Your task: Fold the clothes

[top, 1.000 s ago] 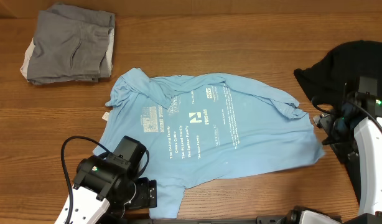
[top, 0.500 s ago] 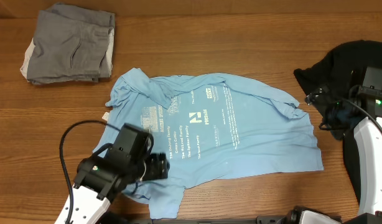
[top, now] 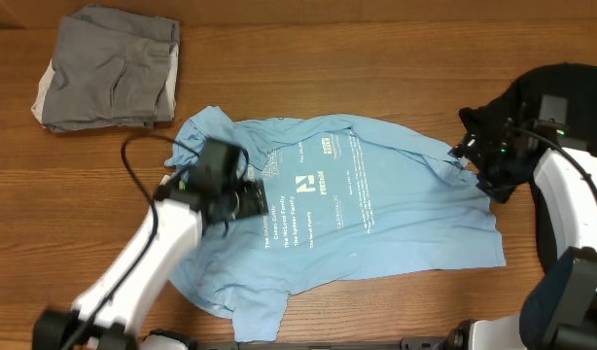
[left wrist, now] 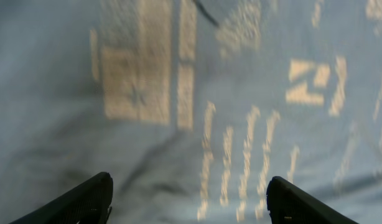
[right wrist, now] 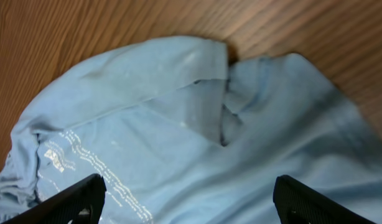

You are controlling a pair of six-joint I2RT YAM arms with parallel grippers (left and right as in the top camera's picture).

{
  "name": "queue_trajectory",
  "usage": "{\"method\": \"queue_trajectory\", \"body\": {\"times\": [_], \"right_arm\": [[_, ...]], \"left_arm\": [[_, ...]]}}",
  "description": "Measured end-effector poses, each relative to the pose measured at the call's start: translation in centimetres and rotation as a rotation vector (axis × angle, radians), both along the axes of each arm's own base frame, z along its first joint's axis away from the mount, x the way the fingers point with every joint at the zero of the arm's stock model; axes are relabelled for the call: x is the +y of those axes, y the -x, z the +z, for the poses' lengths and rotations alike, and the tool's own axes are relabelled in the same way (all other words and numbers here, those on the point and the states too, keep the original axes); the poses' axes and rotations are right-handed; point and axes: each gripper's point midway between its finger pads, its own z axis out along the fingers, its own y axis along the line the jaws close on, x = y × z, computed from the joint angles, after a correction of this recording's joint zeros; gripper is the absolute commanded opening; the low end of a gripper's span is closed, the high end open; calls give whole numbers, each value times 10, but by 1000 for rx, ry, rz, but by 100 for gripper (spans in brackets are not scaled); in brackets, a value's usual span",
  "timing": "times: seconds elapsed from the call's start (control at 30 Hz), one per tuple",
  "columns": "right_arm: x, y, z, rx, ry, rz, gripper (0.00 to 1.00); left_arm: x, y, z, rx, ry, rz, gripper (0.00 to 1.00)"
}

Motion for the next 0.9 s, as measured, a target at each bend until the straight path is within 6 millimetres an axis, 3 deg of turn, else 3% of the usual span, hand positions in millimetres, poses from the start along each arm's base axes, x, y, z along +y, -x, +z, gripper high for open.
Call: {"method": "queue_trajectory", "body": {"times": [0.13, 0.27, 0.6, 0.9], "right_arm": [[13, -9, 1, -35, -5, 43, 93], [16, -13, 2, -46, -8, 37, 92], [14, -14, 2, -44, -8, 18, 94], [15, -13, 2, -41, -8, 17, 94]], "left_arm": [[14, -44, 3, -11, -21, 22, 80], [17, -72, -1, -4, -32, 20, 81], [9, -109, -25, -1, -15, 67, 75], [12, -122, -62, 47, 56, 136, 75]]}}
